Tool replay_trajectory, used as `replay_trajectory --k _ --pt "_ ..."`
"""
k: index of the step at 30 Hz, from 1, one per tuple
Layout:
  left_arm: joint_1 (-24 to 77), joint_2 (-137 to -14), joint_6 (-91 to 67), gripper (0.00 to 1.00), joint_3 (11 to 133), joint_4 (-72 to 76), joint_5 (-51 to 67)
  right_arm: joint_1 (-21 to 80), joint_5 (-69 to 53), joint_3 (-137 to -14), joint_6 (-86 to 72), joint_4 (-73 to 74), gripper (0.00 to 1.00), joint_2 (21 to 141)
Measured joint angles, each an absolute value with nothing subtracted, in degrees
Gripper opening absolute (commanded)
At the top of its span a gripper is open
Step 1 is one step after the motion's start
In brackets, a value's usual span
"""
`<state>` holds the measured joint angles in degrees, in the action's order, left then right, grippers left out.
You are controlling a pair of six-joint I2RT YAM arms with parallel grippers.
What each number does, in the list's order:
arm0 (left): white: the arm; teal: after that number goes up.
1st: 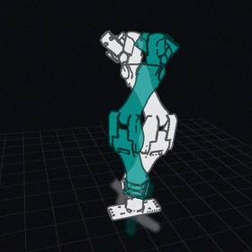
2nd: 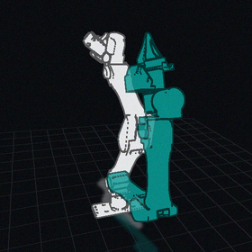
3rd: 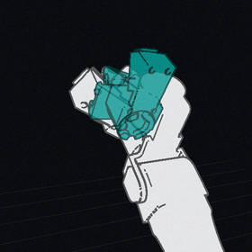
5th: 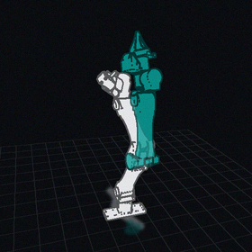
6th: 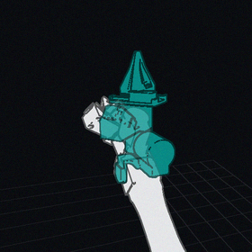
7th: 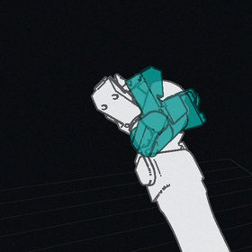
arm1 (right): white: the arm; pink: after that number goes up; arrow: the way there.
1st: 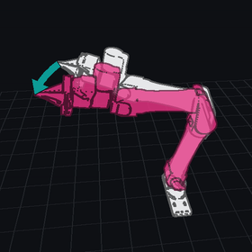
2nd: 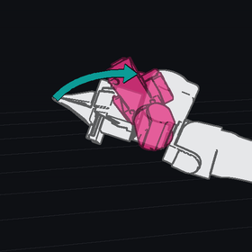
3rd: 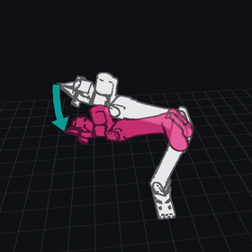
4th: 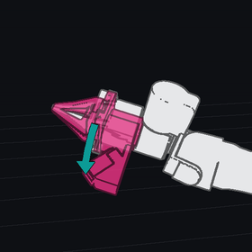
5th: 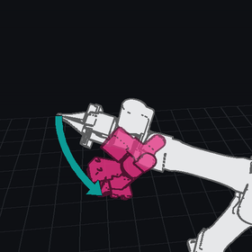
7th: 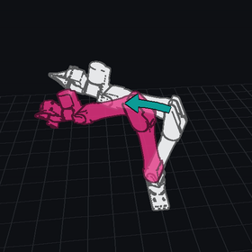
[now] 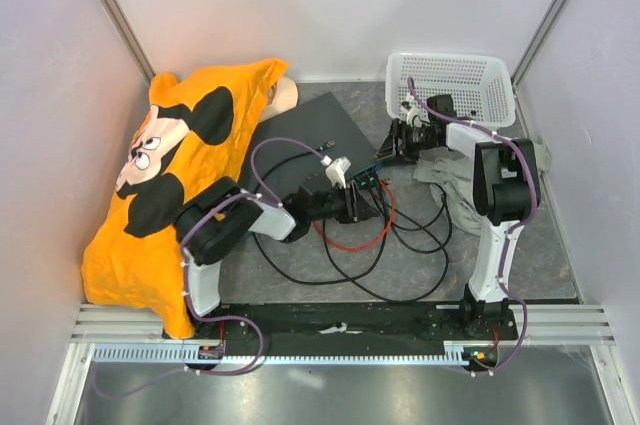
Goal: Pull the plug from the switch port
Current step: Pull the connector from the switch port.
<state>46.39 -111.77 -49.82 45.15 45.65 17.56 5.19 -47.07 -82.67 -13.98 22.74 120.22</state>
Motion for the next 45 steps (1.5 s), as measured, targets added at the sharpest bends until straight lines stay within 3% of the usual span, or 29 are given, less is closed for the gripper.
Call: replay_trajectory --k 7,18,31,45 --pt "36.8 -98.7 -39.1 0.44 49.1 42.0 22.6 4.2 -51.5 -82.6 -12.2 24.5 0.54 120.3" --pt "20.2 -105.3 -29.1 0.41 61.4 27.0 20.9 4.9 -54.8 -75.4 -14.5 19.9 0.55 118.8" --pt "19.0 -111.1 -30.6 0.4 65.3 16.6 19.5 5.8 -55.0 -73.0 -20.3 19.7 0.5 119.5" --pt "18.9 -109.3 -30.6 0.4 61.3 17.3 20.1 5.8 -47.9 -84.8 -15.8 28.6 0.53 120.9"
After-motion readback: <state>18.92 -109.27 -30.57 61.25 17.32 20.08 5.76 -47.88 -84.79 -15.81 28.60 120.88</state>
